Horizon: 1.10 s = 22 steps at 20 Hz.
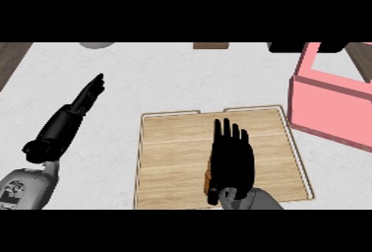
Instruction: Pick the croissant from the tray and place it in the cardboard box
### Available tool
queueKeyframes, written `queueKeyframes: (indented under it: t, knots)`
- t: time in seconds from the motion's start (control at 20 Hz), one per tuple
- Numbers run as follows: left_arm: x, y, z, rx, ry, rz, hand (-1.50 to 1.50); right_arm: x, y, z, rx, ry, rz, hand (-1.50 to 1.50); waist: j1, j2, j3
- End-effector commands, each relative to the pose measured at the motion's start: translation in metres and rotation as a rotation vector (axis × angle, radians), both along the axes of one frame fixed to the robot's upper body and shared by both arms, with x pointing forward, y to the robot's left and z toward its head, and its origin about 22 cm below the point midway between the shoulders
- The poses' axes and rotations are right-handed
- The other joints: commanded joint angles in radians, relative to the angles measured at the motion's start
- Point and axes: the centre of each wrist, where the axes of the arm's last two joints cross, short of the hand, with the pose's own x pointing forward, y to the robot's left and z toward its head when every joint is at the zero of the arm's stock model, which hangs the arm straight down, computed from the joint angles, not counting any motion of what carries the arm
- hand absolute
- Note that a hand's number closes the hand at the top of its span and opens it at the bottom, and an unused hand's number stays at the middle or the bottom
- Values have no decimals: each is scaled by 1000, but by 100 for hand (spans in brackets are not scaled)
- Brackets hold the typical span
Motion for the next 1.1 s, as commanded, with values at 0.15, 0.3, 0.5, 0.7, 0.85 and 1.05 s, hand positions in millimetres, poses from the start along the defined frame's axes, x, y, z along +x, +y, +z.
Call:
queueKeyframes:
  t: [0.15, 0.3, 0.5, 0.7, 0.85, 1.05]
  knots:
    - [-5, 9, -12, 12, -7, -1, 0, 10, 2, -6, -162, 72, -208, -150, 4, 2, 0]
    - [-8, -4, 3, -3, -10, -2, 0, 5, -8, -19, -132, 89, -209, -150, 3, 1, 1]
    - [4, 8, -1, 12, 4, -3, 0, 4, -3, -10, -107, 90, -196, -150, 2, 3, 1]
    - [0, 13, 5, -9, 5, 9, 0, -4, -15, -36, -122, 80, -74, 150, 0, 2, 1]
    - [-1, 3, 3, 7, -10, -7, 0, 8, 7, -31, -161, -8, -30, 150, 5, 3, 1]
    - [0, 4, -4, 9, -4, 0, 0, 14, 6, -30, -220, -76, -16, 150, 3, 2, 1]
